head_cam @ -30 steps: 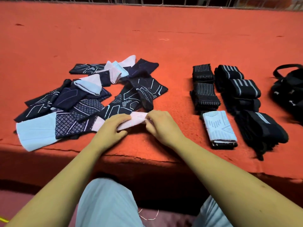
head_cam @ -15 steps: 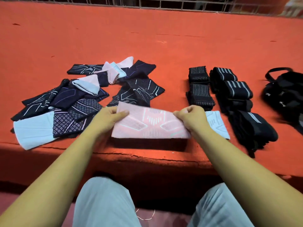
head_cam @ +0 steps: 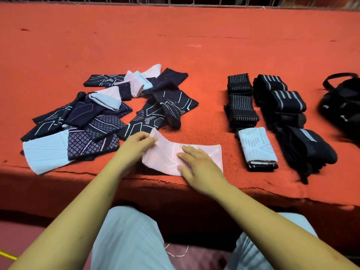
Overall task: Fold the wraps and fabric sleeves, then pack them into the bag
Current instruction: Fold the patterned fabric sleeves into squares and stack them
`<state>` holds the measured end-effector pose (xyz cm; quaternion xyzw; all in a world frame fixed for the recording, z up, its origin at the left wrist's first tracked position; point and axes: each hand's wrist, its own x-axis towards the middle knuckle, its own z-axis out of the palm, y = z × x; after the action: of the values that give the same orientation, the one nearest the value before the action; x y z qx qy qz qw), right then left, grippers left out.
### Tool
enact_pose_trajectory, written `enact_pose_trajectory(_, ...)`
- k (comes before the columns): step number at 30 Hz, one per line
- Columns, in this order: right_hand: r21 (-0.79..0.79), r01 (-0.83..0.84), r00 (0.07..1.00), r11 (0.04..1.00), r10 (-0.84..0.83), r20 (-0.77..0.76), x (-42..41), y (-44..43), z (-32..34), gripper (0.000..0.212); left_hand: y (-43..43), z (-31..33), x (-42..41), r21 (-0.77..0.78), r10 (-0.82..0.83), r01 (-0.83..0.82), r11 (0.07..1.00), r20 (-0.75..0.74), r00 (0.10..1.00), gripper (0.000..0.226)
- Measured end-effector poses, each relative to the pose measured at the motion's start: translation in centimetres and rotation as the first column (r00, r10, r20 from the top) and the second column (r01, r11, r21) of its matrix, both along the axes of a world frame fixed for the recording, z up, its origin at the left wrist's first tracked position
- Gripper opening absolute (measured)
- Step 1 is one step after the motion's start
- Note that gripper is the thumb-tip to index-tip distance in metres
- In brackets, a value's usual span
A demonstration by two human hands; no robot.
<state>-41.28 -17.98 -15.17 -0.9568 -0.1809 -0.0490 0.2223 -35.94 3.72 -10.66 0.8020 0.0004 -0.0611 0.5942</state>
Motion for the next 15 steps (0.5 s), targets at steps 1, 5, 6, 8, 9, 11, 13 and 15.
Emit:
enact_pose_trajectory(1,0.023,0.004,1.000,1.000,-0.004,0.002,0.0,0.0,-0.1,0.047,-0.1,0.2,-0.5,-0.058,-0.025,0.027,0.998,0.033,0.999,0.017)
enact_pose_trajectory(5,0.277,0.089,0.991,0.957,-0.057,-0.122,0.6,-0.3,0.7,0.034,-0.7,-0.3,-1.9,0.059,-0.190,0.182,0.982,0.234,0.953,0.025)
enact_pose_trajectory(6,0.398,0.148,0.981,0.906,-0.083,-0.175,0.7,-0.4,1.1,0.029,-1.0,-0.6,-2.2,0.127,-0.252,0.225,0.966,0.276,0.928,0.027)
enact_pose_trajectory(8,0.582,0.269,0.949,0.767,-0.108,-0.296,0.7,-0.7,1.7,0.026,-1.7,-1.1,-2.6,0.158,-0.339,0.305,0.939,0.293,0.894,0.033)
enact_pose_trajectory(9,0.624,0.307,0.935,0.718,-0.108,-0.337,0.7,-0.8,1.9,0.030,-2.1,-1.4,-2.7,0.125,-0.359,0.337,0.933,0.278,0.891,0.034)
enact_pose_trajectory(11,0.636,0.307,0.935,0.708,-0.099,-0.341,0.6,-0.8,2.0,0.044,-2.8,-2.0,-2.5,0.100,-0.362,0.348,0.932,0.250,0.898,0.036)
enact_pose_trajectory(13,0.635,0.287,0.945,0.717,-0.103,-0.311,0.4,-0.5,2.0,0.041,-3.2,-2.6,-2.4,0.162,-0.356,0.324,0.932,0.249,0.901,0.044)
enact_pose_trajectory(15,0.649,0.301,0.947,0.699,-0.138,-0.291,0.3,-0.3,1.8,0.023,-3.5,-3.0,-2.2,0.283,-0.386,0.311,0.907,0.265,0.884,0.051)
